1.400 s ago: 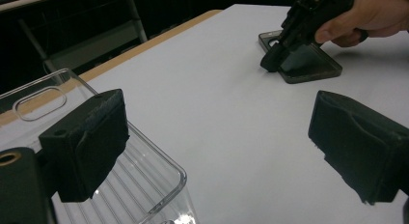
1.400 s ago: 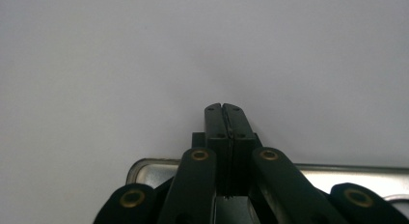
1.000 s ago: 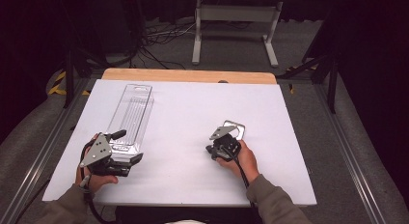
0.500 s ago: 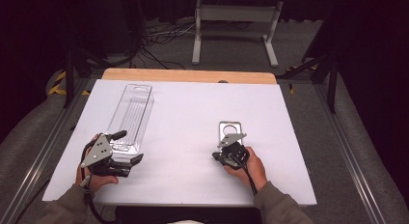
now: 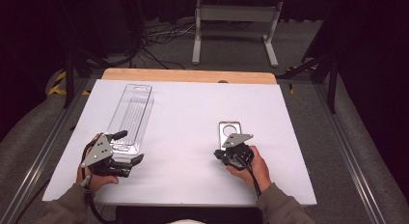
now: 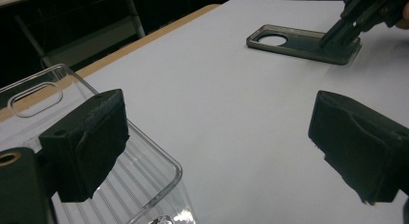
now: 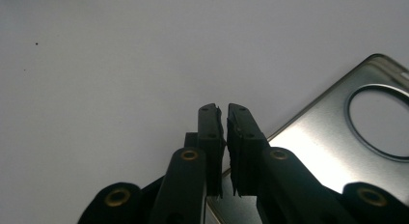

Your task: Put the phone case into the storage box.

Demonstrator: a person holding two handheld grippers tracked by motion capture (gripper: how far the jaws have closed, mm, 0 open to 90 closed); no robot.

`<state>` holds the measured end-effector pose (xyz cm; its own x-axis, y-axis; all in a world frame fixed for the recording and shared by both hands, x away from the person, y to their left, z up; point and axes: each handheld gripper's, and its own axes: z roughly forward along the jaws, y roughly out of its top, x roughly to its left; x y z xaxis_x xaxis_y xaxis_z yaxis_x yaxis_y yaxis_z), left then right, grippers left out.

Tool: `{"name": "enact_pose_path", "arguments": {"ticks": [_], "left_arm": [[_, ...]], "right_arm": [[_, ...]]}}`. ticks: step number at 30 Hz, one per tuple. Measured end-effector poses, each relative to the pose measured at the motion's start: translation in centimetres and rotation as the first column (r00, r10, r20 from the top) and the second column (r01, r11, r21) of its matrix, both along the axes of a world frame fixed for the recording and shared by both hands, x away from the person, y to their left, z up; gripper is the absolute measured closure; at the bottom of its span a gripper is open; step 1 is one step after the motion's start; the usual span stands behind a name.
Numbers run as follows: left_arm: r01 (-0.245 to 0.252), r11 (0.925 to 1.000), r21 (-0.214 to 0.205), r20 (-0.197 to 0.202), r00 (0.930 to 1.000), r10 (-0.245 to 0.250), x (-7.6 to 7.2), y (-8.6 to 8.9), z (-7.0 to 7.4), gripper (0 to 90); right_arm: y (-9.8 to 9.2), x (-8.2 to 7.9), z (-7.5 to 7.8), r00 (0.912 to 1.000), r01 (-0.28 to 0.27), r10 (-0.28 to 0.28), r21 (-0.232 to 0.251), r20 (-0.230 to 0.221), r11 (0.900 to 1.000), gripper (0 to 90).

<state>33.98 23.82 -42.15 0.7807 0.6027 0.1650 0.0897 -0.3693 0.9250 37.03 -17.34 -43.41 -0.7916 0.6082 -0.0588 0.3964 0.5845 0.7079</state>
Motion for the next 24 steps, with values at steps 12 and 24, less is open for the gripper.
{"name": "enact_pose_path", "arguments": {"ticks": [12,24], "left_arm": [[-0.004,1.0000,0.000,0.003,1.0000,0.004,-0.1,0.1,0.0,7.3],[-0.005,1.0000,0.003,0.006,1.0000,0.005,-0.1,-0.1,-0.1,7.3]], "right_arm": [[-0.8,0.2,1.6,0.9924,0.029,-0.028,-0.002,0.120,0.9996,68.5],[-2.4,1.4,2.0,0.9791,0.136,-0.134,-0.003,0.153,0.9907,38.2]]}}
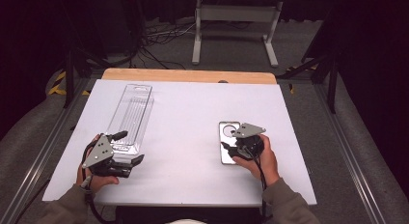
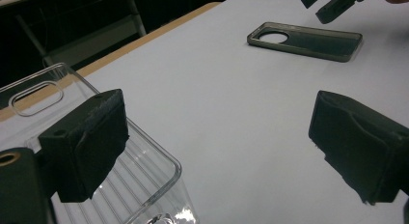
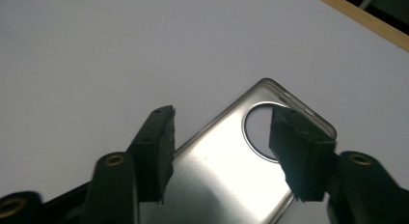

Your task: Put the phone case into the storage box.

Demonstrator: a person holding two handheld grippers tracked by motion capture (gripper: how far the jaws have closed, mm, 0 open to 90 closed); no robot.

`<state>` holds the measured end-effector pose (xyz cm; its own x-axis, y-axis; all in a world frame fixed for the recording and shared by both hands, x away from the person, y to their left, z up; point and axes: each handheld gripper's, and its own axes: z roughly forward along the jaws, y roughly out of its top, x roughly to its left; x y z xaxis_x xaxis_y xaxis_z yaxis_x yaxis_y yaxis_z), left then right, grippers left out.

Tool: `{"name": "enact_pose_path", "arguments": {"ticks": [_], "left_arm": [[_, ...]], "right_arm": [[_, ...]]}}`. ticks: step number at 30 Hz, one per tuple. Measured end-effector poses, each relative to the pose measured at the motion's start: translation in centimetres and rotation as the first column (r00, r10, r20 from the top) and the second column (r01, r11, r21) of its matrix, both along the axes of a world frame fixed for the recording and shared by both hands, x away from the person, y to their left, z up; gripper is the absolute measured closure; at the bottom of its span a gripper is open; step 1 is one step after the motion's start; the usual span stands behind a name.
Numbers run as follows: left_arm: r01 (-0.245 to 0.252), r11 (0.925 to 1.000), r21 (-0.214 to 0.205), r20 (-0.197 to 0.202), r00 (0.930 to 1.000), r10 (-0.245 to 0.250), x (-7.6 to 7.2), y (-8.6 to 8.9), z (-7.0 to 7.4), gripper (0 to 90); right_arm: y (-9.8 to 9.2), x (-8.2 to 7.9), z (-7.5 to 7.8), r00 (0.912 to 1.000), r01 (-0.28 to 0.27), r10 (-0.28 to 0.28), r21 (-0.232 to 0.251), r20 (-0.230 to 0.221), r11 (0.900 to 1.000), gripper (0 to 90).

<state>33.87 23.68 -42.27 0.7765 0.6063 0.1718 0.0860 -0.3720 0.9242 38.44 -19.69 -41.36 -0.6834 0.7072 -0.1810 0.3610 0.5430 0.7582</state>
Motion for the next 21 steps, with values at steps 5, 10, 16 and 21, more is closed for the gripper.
{"name": "enact_pose_path", "arguments": {"ticks": [5,10,16,21], "left_arm": [[0.001,1.0000,0.005,-0.001,1.0000,-0.001,0.1,0.0,0.0,7.3],[-0.004,1.0000,0.008,0.000,1.0000,0.004,0.1,-0.2,-0.1,6.8],[0.002,0.9999,0.014,-0.004,1.0000,-0.002,0.2,-0.4,-0.2,6.6],[0.016,0.9999,0.001,-0.018,0.9997,-0.016,0.4,-0.5,-0.4,6.5]], "right_arm": [[-0.3,0.5,0.1,0.9977,0.067,-0.067,-0.039,0.015,0.9970,24.6],[-0.8,1.6,1.2,0.9948,0.097,-0.095,-0.062,0.036,0.9933,24.3],[-1.3,3.6,1.8,0.9914,0.127,-0.129,-0.056,-0.022,0.9902,20.3],[-1.2,6.5,1.9,0.9777,0.163,-0.176,-0.116,-0.115,0.9798,24.0]]}}
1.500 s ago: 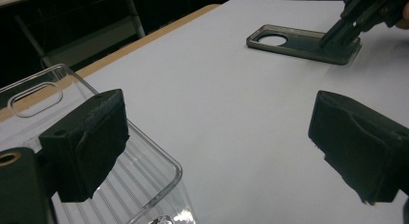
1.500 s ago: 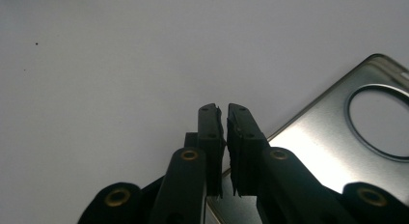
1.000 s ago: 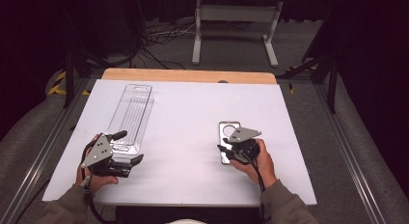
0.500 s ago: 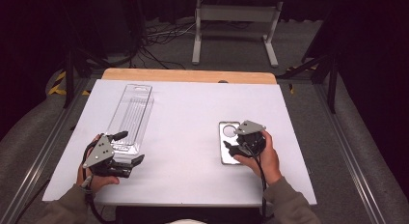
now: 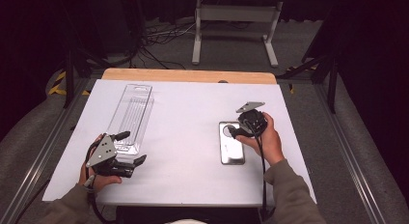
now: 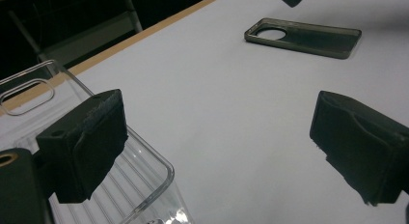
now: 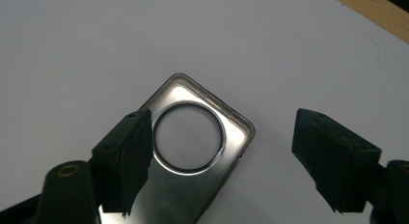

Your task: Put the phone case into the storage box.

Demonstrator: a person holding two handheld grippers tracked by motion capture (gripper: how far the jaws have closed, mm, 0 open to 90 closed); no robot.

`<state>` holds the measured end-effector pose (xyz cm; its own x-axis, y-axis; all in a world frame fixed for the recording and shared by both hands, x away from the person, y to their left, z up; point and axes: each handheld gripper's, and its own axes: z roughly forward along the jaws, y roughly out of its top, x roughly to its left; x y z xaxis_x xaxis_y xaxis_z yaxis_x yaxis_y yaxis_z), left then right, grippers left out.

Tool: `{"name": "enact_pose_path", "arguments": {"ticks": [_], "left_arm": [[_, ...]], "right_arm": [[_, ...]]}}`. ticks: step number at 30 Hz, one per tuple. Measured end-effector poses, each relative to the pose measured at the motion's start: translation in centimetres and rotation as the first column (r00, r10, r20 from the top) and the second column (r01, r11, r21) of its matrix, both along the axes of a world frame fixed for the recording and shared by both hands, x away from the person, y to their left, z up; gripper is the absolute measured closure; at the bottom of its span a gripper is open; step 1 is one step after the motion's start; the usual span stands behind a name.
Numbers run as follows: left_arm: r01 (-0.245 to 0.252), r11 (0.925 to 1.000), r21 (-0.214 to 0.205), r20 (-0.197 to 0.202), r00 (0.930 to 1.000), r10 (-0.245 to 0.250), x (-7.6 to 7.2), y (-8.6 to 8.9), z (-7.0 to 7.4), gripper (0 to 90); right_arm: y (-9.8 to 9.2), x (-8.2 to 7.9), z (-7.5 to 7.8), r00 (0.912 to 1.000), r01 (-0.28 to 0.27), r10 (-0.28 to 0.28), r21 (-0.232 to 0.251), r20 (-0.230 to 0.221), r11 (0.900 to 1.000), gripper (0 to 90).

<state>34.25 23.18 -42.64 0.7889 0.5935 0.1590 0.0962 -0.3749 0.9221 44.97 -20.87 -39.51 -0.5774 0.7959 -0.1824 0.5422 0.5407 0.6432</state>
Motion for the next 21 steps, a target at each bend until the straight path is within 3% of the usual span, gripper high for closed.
{"name": "enact_pose_path", "arguments": {"ticks": [4,8,10,12,15,18,21], "left_arm": [[0.011,0.9999,0.001,-0.002,0.9999,-0.011,0.0,-0.1,0.0,6.0],[0.024,0.9996,-0.011,-0.012,0.9996,-0.024,0.0,0.0,0.0,5.8],[0.032,0.9994,-0.014,-0.014,0.9994,-0.032,-0.1,-0.2,0.1,5.8],[0.038,0.9991,-0.017,-0.009,0.9992,-0.038,-0.2,-0.3,0.1,5.8],[0.041,0.9990,-0.015,-0.011,0.9991,-0.042,-0.2,-0.4,0.1,5.8],[0.054,0.9977,-0.042,-0.036,0.9978,-0.055,0.0,-0.5,0.0,5.8],[0.063,0.9974,-0.036,-0.041,0.9971,-0.064,-0.1,-0.7,-0.1,5.8]], "right_arm": [[0.1,2.2,-0.3,0.9938,0.026,-0.029,-0.030,-0.108,0.9992,29.4],[0.1,3.2,-0.5,0.9881,0.025,-0.033,-0.054,-0.150,0.9982,35.0],[0.2,4.5,-1.6,0.9694,0.021,-0.042,-0.088,-0.242,0.9959,40.2],[0.1,5.0,-1.9,0.9612,0.022,-0.045,-0.085,-0.272,0.9961,43.7],[-0.1,5.3,-2.0,0.9553,0.027,-0.049,-0.078,-0.292,0.9966,47.2],[-0.2,5.5,-1.7,0.9552,0.015,-0.032,-0.059,-0.294,0.9981,54.5],[-0.3,5.6,-1.7,0.9528,0.004,-0.023,-0.062,-0.303,0.9981,58.4]]}}
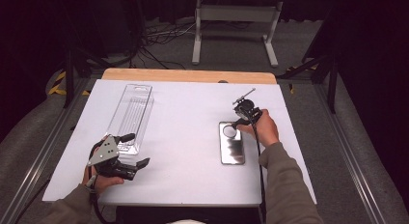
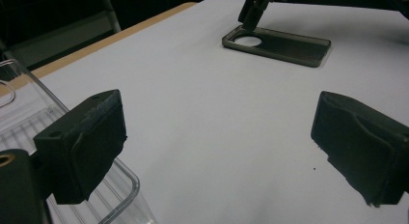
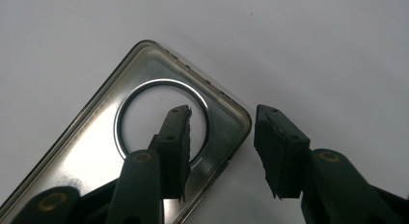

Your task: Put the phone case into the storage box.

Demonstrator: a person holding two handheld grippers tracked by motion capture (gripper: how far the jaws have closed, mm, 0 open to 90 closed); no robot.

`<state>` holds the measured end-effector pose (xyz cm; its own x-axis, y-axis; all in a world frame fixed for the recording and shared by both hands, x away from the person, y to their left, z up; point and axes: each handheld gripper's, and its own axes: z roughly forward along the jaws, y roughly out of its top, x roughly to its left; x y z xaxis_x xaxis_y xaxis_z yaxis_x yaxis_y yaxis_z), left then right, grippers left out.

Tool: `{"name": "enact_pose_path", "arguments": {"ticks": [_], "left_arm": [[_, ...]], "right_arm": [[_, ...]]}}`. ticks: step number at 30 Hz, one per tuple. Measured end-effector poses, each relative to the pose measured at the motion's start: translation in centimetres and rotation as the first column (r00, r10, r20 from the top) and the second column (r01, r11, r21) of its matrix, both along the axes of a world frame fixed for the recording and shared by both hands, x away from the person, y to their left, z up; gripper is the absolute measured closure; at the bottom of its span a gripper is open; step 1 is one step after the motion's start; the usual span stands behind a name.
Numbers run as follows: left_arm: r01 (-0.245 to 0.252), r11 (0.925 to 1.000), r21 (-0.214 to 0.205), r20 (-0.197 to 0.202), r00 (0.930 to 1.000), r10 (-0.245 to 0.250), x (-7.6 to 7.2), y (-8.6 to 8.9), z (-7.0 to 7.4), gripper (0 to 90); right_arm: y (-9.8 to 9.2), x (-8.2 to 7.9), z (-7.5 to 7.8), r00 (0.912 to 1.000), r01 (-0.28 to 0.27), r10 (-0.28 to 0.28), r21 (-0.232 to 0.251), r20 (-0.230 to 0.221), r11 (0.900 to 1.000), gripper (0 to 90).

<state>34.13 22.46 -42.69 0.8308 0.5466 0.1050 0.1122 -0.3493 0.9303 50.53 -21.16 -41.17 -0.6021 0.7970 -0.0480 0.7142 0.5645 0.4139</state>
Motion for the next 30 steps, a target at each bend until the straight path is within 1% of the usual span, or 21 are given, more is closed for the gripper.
{"name": "enact_pose_path", "arguments": {"ticks": [2,4,5,6,8,9,10,12,14,16,17,22,26,27,30], "left_arm": [[0.004,1.0000,0.001,-0.002,1.0000,-0.004,-0.1,0.0,0.0,5.8],[0.011,0.9999,0.001,-0.008,0.9999,-0.011,-0.1,-0.1,0.0,5.8],[0.013,0.9999,0.000,-0.013,0.9998,-0.013,0.0,-0.1,-0.1,5.8],[0.013,0.9999,-0.004,-0.018,0.9997,-0.014,0.1,-0.1,-0.1,5.8],[0.015,0.9999,-0.005,-0.021,0.9997,-0.015,0.1,-0.1,-0.2,6.0],[0.017,0.9998,-0.004,-0.024,0.9996,-0.017,0.1,-0.1,-0.2,6.1],[0.023,0.9997,0.000,-0.028,0.9994,-0.023,0.1,-0.1,-0.2,6.1],[0.019,0.9998,-0.001,-0.026,0.9995,-0.019,0.1,-0.1,-0.3,6.2],[0.021,0.9998,0.007,-0.030,0.9993,-0.020,0.1,-0.1,-0.3,6.3],[0.020,0.9997,0.011,-0.028,0.9994,-0.019,0.1,-0.1,-0.3,6.5],[0.019,0.9998,0.009,-0.029,0.9994,-0.019,0.1,-0.1,-0.3,6.5],[0.017,0.9997,0.015,-0.037,0.9992,-0.016,0.3,-0.2,-0.4,6.6],[0.017,0.9997,0.016,-0.038,0.9992,-0.017,0.2,-0.2,-0.4,6.8],[0.017,0.9997,0.016,-0.038,0.9992,-0.016,0.2,-0.2,-0.4,6.8],[0.013,0.9998,0.016,-0.038,0.9992,-0.012,0.3,-0.1,-0.4,6.9]], "right_arm": [[-0.2,0.2,-0.2,0.9999,0.012,-0.012,-0.013,-0.001,0.9998,60.1],[-0.3,0.4,-0.3,0.9998,0.020,-0.020,-0.015,0.000,0.9997,61.4],[-0.4,0.5,-0.4,0.9996,0.027,-0.027,-0.020,0.007,0.9994,64.2],[-0.5,0.6,-0.4,0.9996,0.028,-0.028,-0.022,0.010,0.9994,66.3],[-0.6,0.7,-0.5,0.9998,0.022,-0.022,-0.013,0.000,0.9997,69.1],[-0.6,0.8,-0.7,0.9996,0.027,-0.027,-0.017,-0.005,0.9995,70.0],[-0.6,1.0,-0.8,0.9996,0.027,-0.027,-0.015,-0.006,0.9995,72.6],[-0.6,1.1,-0.8,0.9998,0.017,-0.017,-0.009,-0.010,0.9998,73.6],[-0.4,1.1,-0.8,0.9998,0.005,-0.005,-0.015,-0.019,0.9999,77.2],[-0.2,1.2,-0.8,0.9998,-0.005,0.004,-0.039,-0.020,0.9992,78.3],[-0.1,1.2,-0.8,0.9998,-0.009,0.007,-0.060,-0.019,0.9982,79.7],[0.1,1.2,-0.8,0.9994,-0.028,0.027,-0.095,-0.021,0.9950,81.5],[0.6,1.3,-0.7,0.9986,-0.053,0.051,-0.139,-0.016,0.9889,83.1],[0.7,1.2,-0.7,0.9982,-0.059,0.058,-0.145,-0.013,0.9877,83.3],[0.7,1.1,-0.7,0.9985,-0.054,0.054,-0.145,-0.005,0.9880,83.6]]}}
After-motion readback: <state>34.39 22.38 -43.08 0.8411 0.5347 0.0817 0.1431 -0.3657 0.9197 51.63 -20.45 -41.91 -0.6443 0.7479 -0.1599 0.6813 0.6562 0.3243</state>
